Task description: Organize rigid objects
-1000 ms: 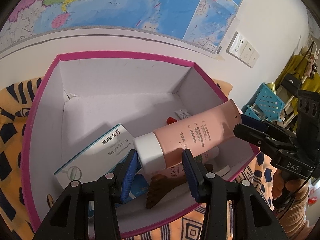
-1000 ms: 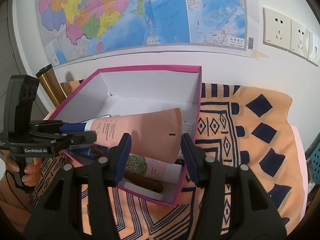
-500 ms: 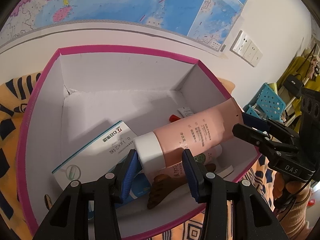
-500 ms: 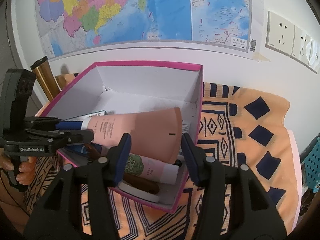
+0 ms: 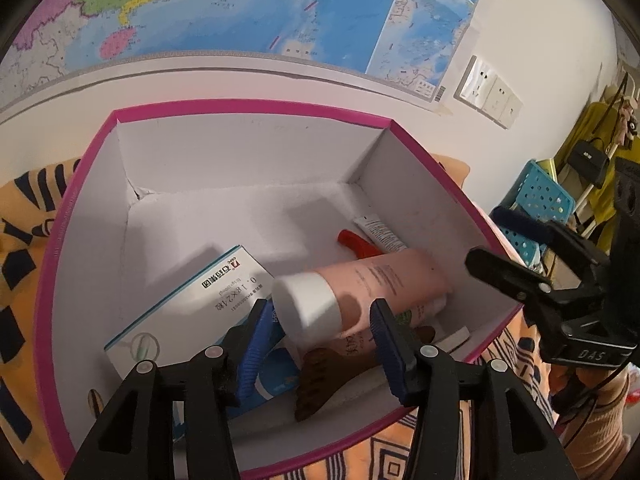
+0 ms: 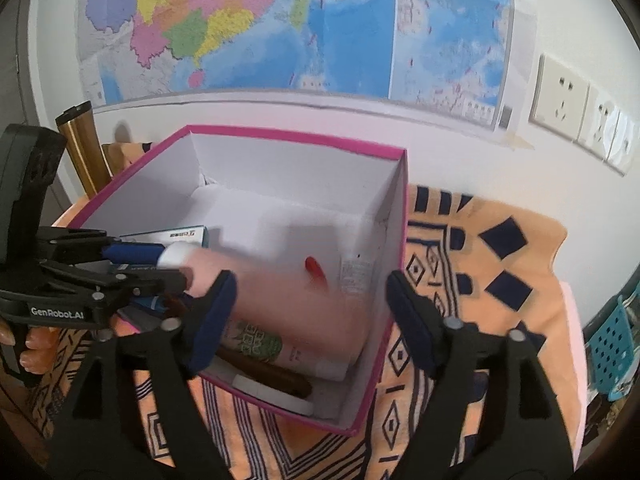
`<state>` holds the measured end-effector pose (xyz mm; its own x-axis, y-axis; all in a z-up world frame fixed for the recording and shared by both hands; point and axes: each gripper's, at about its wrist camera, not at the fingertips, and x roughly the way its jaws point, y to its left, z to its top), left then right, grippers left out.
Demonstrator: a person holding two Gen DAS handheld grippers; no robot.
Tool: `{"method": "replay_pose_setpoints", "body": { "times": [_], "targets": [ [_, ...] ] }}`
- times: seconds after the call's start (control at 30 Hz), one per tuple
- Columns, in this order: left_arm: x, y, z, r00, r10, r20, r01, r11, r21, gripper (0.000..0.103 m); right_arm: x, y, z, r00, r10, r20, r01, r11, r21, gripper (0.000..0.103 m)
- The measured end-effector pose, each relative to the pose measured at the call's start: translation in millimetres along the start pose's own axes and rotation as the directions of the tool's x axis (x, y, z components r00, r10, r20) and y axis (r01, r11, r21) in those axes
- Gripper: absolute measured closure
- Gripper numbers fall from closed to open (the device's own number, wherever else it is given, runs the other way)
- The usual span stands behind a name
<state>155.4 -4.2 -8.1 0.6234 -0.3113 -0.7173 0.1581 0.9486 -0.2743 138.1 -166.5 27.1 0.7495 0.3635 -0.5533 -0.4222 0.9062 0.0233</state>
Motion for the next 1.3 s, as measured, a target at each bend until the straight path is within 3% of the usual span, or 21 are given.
{"method": "replay_pose_setpoints", "body": {
  "times": [0.23,0.3,0.37,0.43,0.53,0.7,0.83,0.9,1.07,1.23,1.3],
  "targets": [
    [-26,-13,-11,0.996,0.021,0.087,-0.026,0.998,0.05,0.034,-25,4,-8,0.995,0.086,0.051,-0.087,0.996,0.01,0.016],
    [-41,-19,-18,0.99,0.038,0.136,-0.048,0.996,0.073,0.018,-37,10,-14,0.99,0.115,0.083,-0.116,0.993,0.007,0.016],
    [-59,-26,-27,0.979,0.062,0.194,-0.082,0.992,0.096,0.013,-49,17,-24,0.983,0.143,0.115,-0.144,0.99,-0.001,0.016],
    [-73,-31,-38,0.969,0.079,0.236,-0.109,0.987,0.118,0.0,-58,25,-36,0.977,0.165,0.135,-0.166,0.986,-0.002,0.016],
    [-90,-34,-59,0.951,0.129,0.282,-0.166,0.98,0.11,0.0,-65,37,-54,0.974,0.162,0.155,-0.166,0.986,0.009,0.007],
    [-91,-26,-87,0.946,0.225,0.234,-0.241,0.969,0.043,0.0,-64,52,-80,0.977,0.155,0.15,-0.165,0.985,0.057,0.003],
    [-90,-19,-99,0.948,0.241,0.207,-0.247,0.969,0.002,0.0,-59,64,-91,0.984,0.134,0.115,-0.141,0.988,0.063,0.003],
    [-91,-18,-103,0.939,0.273,0.211,-0.276,0.961,-0.016,0.0,-60,68,-95,0.986,0.126,0.111,-0.134,0.989,0.064,0.003],
    [-94,-20,-111,0.936,0.283,0.211,-0.283,0.959,-0.031,0.0,-60,73,-103,0.987,0.124,0.1,-0.132,0.988,0.081,0.003],
    [-97,-27,-113,0.915,0.316,0.252,-0.321,0.947,-0.02,0.0,-59,75,-109,0.988,0.128,0.084,-0.135,0.987,0.089,0.003],
    [-97,-27,-113,0.917,0.314,0.247,-0.318,0.948,-0.024,0.0,-60,75,-111,0.989,0.124,0.082,-0.131,0.987,0.087,0.003]
  ]
}}
